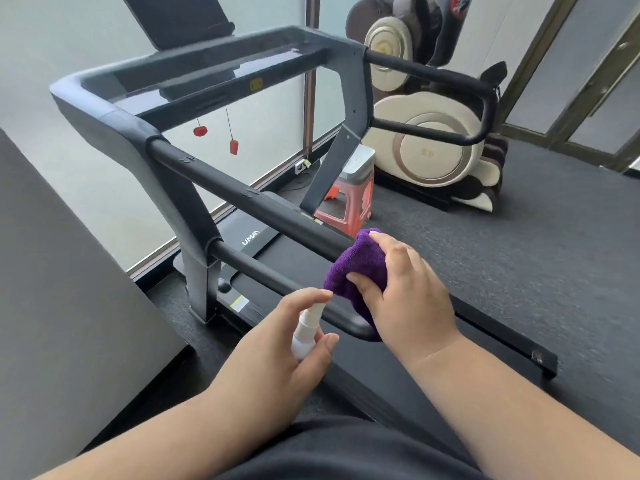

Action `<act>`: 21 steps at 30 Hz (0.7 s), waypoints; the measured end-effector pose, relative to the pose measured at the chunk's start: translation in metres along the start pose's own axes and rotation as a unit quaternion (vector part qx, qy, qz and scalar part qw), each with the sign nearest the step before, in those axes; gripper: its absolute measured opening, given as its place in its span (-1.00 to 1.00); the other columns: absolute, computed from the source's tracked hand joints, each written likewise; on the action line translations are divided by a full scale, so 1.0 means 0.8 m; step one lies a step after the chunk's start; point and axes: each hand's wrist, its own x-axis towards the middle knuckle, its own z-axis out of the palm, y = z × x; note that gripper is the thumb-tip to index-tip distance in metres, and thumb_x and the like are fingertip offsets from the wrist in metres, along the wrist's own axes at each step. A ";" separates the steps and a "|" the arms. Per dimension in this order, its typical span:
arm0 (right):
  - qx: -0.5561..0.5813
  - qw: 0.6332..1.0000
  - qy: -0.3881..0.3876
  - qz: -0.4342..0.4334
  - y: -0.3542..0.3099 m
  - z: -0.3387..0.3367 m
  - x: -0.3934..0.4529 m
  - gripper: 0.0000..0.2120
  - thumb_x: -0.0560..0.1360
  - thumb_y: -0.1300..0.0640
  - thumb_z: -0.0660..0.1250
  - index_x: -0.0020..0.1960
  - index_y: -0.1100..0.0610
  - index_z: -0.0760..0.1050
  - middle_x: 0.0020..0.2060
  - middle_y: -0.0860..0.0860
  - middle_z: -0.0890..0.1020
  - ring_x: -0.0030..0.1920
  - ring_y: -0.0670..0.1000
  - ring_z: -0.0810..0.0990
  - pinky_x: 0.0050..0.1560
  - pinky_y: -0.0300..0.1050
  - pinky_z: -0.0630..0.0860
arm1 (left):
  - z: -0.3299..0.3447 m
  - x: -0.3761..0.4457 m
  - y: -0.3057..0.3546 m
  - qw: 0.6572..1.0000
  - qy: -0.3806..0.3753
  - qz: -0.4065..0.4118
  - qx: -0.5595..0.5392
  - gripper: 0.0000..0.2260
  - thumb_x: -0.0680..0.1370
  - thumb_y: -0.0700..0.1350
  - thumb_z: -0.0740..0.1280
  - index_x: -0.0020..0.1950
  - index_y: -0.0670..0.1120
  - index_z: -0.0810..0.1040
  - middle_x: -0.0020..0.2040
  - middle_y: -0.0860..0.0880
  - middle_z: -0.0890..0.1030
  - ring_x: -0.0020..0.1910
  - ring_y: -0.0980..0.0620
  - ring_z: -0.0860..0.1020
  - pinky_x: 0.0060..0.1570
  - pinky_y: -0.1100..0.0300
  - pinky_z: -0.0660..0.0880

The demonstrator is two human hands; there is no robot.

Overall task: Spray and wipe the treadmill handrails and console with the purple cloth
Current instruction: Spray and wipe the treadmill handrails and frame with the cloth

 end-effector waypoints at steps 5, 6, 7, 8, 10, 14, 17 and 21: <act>-0.112 0.993 -0.005 -0.038 -0.053 0.016 0.056 -0.53 0.52 -0.21 0.22 0.32 0.03 0.40 0.00 0.03 0.65 -0.07 0.15 0.63 -0.13 0.02 0.55 | -0.041 0.026 -0.032 0.999 -0.004 0.027 -0.024 -0.63 0.47 0.23 0.25 0.26 0.44 0.29 -0.18 0.10 0.58 -0.24 0.06 0.55 -0.20 0.11 0.50; -0.124 0.991 -0.008 -0.046 -0.068 0.025 0.067 -0.54 0.52 -0.22 0.19 0.30 0.05 0.40 -0.03 0.03 0.65 -0.10 0.15 0.62 -0.17 0.01 0.55 | -0.052 0.031 -0.040 0.999 -0.003 0.032 -0.029 -0.63 0.48 0.23 0.25 0.27 0.44 0.29 -0.18 0.10 0.58 -0.25 0.06 0.55 -0.20 0.11 0.50; -0.129 0.990 -0.014 -0.053 -0.084 0.036 0.076 -0.54 0.52 -0.22 0.18 0.27 0.06 0.42 -0.05 0.03 0.65 -0.12 0.14 0.62 -0.20 0.00 0.54 | -0.064 0.035 -0.047 0.999 -0.003 0.037 -0.033 -0.63 0.48 0.23 0.25 0.27 0.43 0.30 -0.19 0.10 0.58 -0.27 0.06 0.55 -0.22 0.13 0.50; -0.129 0.990 -0.024 -0.058 -0.100 0.049 0.085 -0.55 0.52 -0.21 0.17 0.25 0.07 0.43 -0.06 0.03 0.65 -0.13 0.15 0.61 -0.20 0.00 0.53 | -0.076 0.039 -0.055 0.998 -0.002 0.042 -0.036 -0.63 0.48 0.22 0.25 0.27 0.43 0.30 -0.18 0.11 0.58 -0.27 0.07 0.55 -0.23 0.17 0.48; -0.134 0.988 -0.052 -0.064 -0.130 0.073 0.102 -0.55 0.54 -0.21 0.16 0.24 0.10 0.43 -0.04 0.06 0.64 -0.11 0.17 0.60 -0.17 0.03 0.51 | -0.099 0.046 -0.070 0.998 0.000 0.054 -0.041 -0.63 0.49 0.21 0.26 0.27 0.44 0.28 -0.15 0.17 0.58 -0.26 0.12 0.55 -0.24 0.30 0.43; -0.177 0.978 -0.106 -0.029 -0.163 0.108 0.145 -0.52 0.57 -0.26 0.12 0.31 0.06 0.34 0.02 0.05 0.60 -0.02 0.18 0.58 -0.10 0.06 0.48 | -0.144 0.059 -0.102 0.997 0.002 0.076 -0.028 -0.61 0.52 0.18 0.25 0.27 0.49 0.22 -0.09 0.25 0.56 -0.23 0.19 0.56 -0.22 0.47 0.37; -0.234 0.964 -0.119 -0.041 -0.185 0.134 0.166 -0.48 0.58 -0.29 0.09 0.34 0.06 0.30 0.05 0.06 0.58 0.00 0.16 0.57 -0.10 0.05 0.46 | -0.175 0.066 -0.127 0.997 0.002 0.075 -0.022 -0.62 0.52 0.20 0.24 0.27 0.50 0.21 -0.08 0.26 0.55 -0.21 0.21 0.55 -0.18 0.42 0.37; -0.275 0.950 -0.134 -0.056 -0.218 0.172 0.194 -0.45 0.58 -0.30 0.08 0.37 0.08 0.27 0.09 0.09 0.56 0.05 0.17 0.56 -0.09 0.05 0.43 | -0.208 0.076 -0.153 0.996 0.002 0.079 -0.027 -0.63 0.52 0.22 0.24 0.26 0.50 0.21 -0.06 0.26 0.55 -0.17 0.21 0.55 -0.16 0.44 0.37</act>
